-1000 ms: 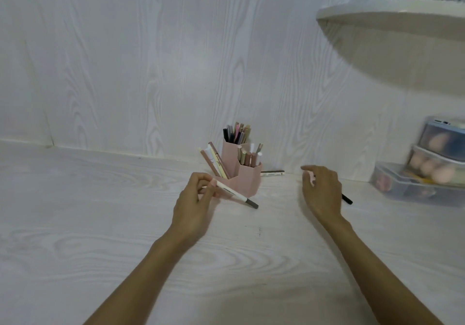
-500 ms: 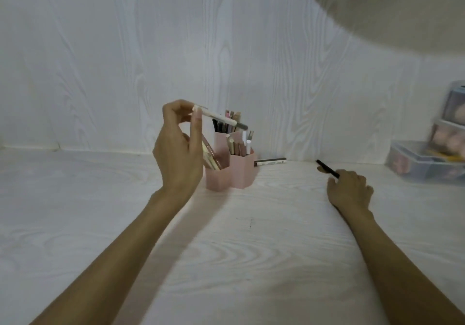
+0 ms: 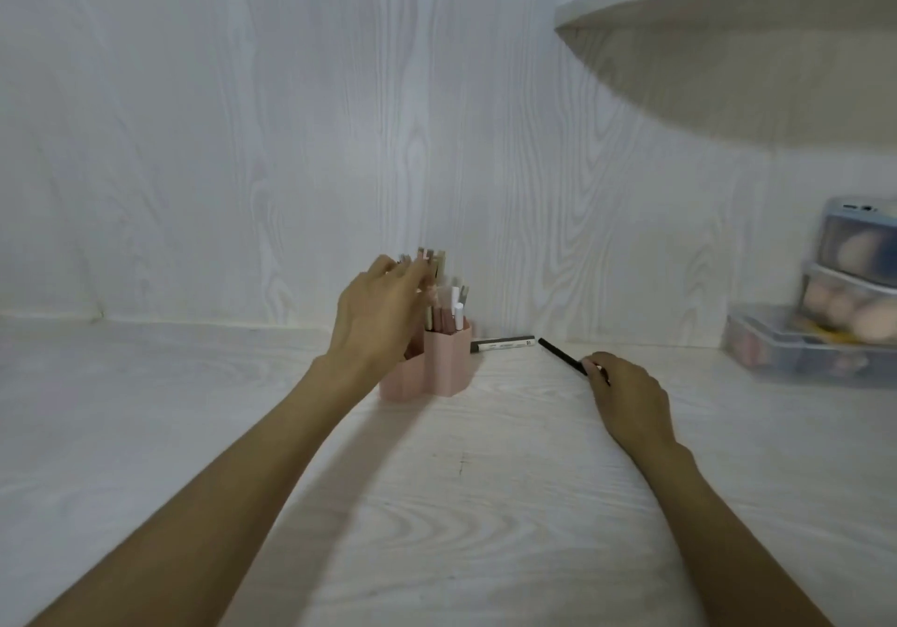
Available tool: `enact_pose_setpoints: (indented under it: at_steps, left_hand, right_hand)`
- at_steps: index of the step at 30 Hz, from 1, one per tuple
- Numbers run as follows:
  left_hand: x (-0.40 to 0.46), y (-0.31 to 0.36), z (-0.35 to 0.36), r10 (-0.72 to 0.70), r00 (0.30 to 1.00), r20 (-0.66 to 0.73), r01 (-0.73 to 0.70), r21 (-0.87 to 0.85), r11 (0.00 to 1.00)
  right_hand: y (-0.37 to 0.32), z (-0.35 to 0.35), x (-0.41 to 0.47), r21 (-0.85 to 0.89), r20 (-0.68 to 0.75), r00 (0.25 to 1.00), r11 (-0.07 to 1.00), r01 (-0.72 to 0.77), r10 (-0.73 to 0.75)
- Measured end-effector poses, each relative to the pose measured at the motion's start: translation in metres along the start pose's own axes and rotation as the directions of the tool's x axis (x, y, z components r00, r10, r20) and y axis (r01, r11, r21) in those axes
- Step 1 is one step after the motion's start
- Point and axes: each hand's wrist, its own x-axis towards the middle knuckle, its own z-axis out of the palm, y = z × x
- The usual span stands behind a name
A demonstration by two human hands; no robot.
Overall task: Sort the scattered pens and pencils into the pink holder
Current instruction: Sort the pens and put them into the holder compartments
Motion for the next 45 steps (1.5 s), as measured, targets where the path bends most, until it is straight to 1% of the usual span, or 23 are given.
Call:
enact_pose_setpoints:
  at_steps: [3, 5, 6, 9, 12, 15, 18, 21, 23, 25, 27, 30, 32, 34, 35, 37, 38, 39, 41, 42, 43, 44, 45]
  left_hand:
    - [-0.005, -0.005, 0.009, 0.061, 0.998, -0.016, -0.060, 0.054, 0.997]
    - [-0.009, -0.006, 0.010, 0.049, 0.998, -0.047, -0.048, 0.038, 0.998]
    - [-0.012, -0.005, 0.009, 0.017, 0.998, -0.058, -0.016, 0.015, 1.000]
    - [-0.035, 0.001, 0.007, -0.174, 0.982, -0.079, 0.163, -0.136, 0.977]
    - [-0.056, 0.002, 0.013, -0.325, 0.945, -0.018, 0.318, -0.166, 0.933]
    - [-0.065, -0.008, 0.020, -0.376, 0.926, 0.001, 0.371, -0.176, 0.912]
    - [-0.067, -0.017, 0.022, -0.379, 0.925, -0.025, 0.371, -0.152, 0.916]
    - [-0.072, -0.021, 0.020, -0.386, 0.922, -0.029, 0.373, -0.193, 0.907]
    - [-0.079, -0.019, 0.020, -0.356, 0.934, -0.013, 0.346, -0.213, 0.914]
    - [-0.085, -0.014, 0.022, -0.330, 0.942, 0.062, 0.335, -0.254, 0.907]
    - [-0.087, -0.009, 0.025, -0.297, 0.943, 0.153, 0.330, -0.291, 0.898]
    - [-0.088, -0.007, 0.026, -0.242, 0.941, 0.237, 0.309, -0.306, 0.900]
    - [-0.090, -0.010, 0.026, -0.216, 0.942, 0.257, 0.293, -0.318, 0.902]
    - [-0.091, -0.012, 0.026, -0.193, 0.945, 0.265, 0.275, -0.321, 0.906]
    - [-0.091, -0.010, 0.025, -0.185, 0.944, 0.274, 0.270, -0.320, 0.908]
    - [-0.091, -0.007, 0.023, -0.174, 0.938, 0.299, 0.273, -0.329, 0.904]
    - [-0.091, -0.005, 0.023, -0.169, 0.936, 0.310, 0.276, -0.344, 0.898]
    - [-0.090, -0.004, 0.023, -0.162, 0.932, 0.324, 0.283, -0.372, 0.884]
    - [-0.084, 0.006, 0.022, -0.125, 0.929, 0.347, 0.281, -0.447, 0.849]
    - [-0.079, 0.013, 0.023, -0.088, 0.928, 0.361, 0.268, -0.486, 0.832]
    - [-0.074, 0.020, 0.026, -0.044, 0.924, 0.381, 0.253, -0.520, 0.816]
    - [-0.068, 0.028, 0.030, 0.000, 0.910, 0.415, 0.246, -0.539, 0.806]
    - [-0.060, 0.036, 0.038, 0.035, 0.886, 0.462, 0.248, -0.537, 0.807]
  right_hand:
    - [-0.002, -0.002, 0.000, 0.026, 0.008, 1.000, 1.000, -0.009, 0.009]
    - [-0.003, -0.004, 0.000, 0.060, 0.005, 1.000, 0.998, -0.027, 0.027]
    - [-0.003, -0.006, -0.001, 0.071, 0.002, 0.999, 0.997, -0.043, 0.043]
    - [-0.007, -0.010, -0.002, 0.164, 0.013, 0.997, 0.983, -0.078, 0.077]
    - [-0.012, -0.012, -0.004, 0.312, 0.037, 0.996, 0.946, -0.092, 0.085]
    - [-0.017, -0.017, -0.009, 0.452, 0.021, 0.985, 0.878, -0.161, 0.170]
    - [-0.034, -0.031, -0.008, 0.618, 0.037, 0.964, 0.752, -0.229, 0.263]
    - [-0.061, -0.052, 0.006, 0.743, -0.030, 0.949, 0.642, -0.190, 0.315]
    - [-0.085, -0.065, 0.017, 0.783, -0.084, 0.952, 0.610, -0.120, 0.296]
    - [-0.113, -0.071, 0.028, 0.777, -0.147, 0.964, 0.629, -0.027, 0.222]
    - [-0.142, -0.072, 0.039, 0.721, -0.211, 0.969, 0.689, 0.065, 0.130]
    - [-0.173, -0.060, 0.050, 0.511, -0.277, 0.957, 0.830, 0.225, -0.089]
    - [-0.185, -0.042, 0.050, 0.346, -0.220, 0.943, 0.885, 0.313, -0.248]
    - [-0.189, -0.023, 0.048, 0.166, -0.110, 0.922, 0.908, 0.384, -0.370]
    - [-0.188, -0.017, 0.046, 0.106, -0.051, 0.909, 0.902, 0.418, -0.415]
    - [-0.184, -0.008, 0.042, 0.091, 0.052, 0.886, 0.886, 0.456, -0.461]
    - [-0.180, -0.007, 0.039, 0.129, 0.075, 0.892, 0.891, 0.435, -0.447]
    - [-0.175, -0.008, 0.039, 0.195, 0.058, 0.915, 0.903, 0.383, -0.400]
    - [-0.158, -0.011, 0.044, 0.292, -0.082, 0.973, 0.928, 0.232, -0.217]
    - [-0.143, -0.010, 0.049, 0.293, -0.129, 0.985, 0.945, 0.148, -0.115]
    - [-0.127, -0.007, 0.055, 0.253, -0.121, 0.992, 0.965, 0.071, -0.042]
    - [-0.109, -0.003, 0.060, 0.198, -0.056, 0.998, 0.980, 0.008, 0.003]
    - [-0.090, 0.005, 0.065, 0.135, 0.052, 0.998, 0.990, -0.029, 0.022]
